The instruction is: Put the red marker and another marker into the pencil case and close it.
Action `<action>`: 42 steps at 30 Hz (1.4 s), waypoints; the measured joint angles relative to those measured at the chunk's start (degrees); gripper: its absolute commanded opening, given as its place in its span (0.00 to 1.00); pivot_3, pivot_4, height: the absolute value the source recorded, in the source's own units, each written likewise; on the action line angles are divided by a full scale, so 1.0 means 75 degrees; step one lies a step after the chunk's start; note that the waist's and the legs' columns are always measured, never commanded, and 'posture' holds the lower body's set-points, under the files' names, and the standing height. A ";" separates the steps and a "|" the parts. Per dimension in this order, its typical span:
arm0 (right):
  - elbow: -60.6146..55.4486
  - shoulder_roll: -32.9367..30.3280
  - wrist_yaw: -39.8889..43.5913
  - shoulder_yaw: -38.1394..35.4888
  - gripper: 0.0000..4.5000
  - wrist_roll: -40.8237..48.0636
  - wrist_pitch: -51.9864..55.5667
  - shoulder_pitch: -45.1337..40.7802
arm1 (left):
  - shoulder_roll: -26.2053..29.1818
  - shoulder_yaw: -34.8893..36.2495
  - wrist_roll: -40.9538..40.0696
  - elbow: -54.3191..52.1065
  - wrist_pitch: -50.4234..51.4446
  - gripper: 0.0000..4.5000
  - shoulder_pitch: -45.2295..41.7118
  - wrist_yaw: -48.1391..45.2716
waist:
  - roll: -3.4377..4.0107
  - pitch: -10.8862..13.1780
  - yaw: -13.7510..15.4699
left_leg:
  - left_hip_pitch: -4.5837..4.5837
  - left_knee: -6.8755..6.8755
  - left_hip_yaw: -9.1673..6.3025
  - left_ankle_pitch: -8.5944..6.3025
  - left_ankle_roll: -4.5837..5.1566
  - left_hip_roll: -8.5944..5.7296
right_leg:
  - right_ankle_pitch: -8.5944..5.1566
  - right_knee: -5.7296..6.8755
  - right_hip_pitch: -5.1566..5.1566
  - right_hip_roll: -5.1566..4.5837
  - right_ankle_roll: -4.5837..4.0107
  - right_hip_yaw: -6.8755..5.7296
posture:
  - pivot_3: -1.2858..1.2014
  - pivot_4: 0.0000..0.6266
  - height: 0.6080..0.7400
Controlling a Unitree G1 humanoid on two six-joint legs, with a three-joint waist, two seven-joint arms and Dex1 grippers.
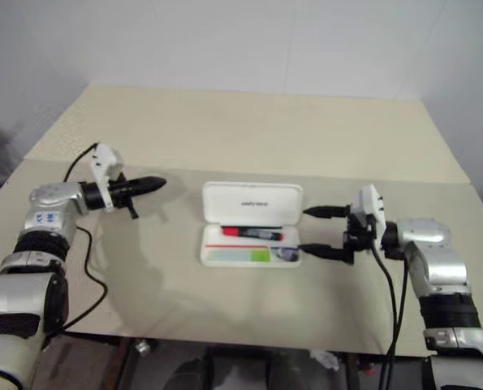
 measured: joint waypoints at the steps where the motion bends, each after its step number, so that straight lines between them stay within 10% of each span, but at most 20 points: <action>1: -0.0023 0.0001 -0.0044 -0.0024 1.00 0.0000 0.0000 0.0033 | -0.0111 0.0018 0.0044 0.0258 0.0041 0.01 -0.0173 0.0181 | 0.0000 0.0000 0.0004 | -0.0006 0.0001 -0.0001 0.0000 0.0000 0.0000 | 0.0000 0.0001 -0.0005 0.0000 0.0000 -0.0001 | 0.52 0.24 1.00; 28: -0.0516 -0.0417 -0.0082 -0.0564 1.00 0.0304 -0.0012 0.0840 | -0.1392 0.0198 0.0279 0.0697 0.0867 0.01 -0.0988 -0.3551 | 0.0000 0.0000 0.0137 | -0.0060 0.0054 -0.0022 -0.0002 0.0002 -0.0007 | 0.0003 0.0010 -0.0028 0.0004 0.0011 -0.0017 | 0.52 0.24 1.00; 42: 0.0684 -0.0741 0.0893 -0.0571 1.00 0.0422 -0.0315 0.0298 | -0.1513 -0.2058 0.0341 -0.0342 -0.0246 0.01 -0.0524 -0.3565 | 0.0000 0.0000 0.0179 | -0.0059 0.0060 -0.0024 -0.0002 0.0003 -0.0005 | 0.0004 0.0012 -0.0025 0.0001 0.0012 -0.0014 | 0.52 0.24 1.00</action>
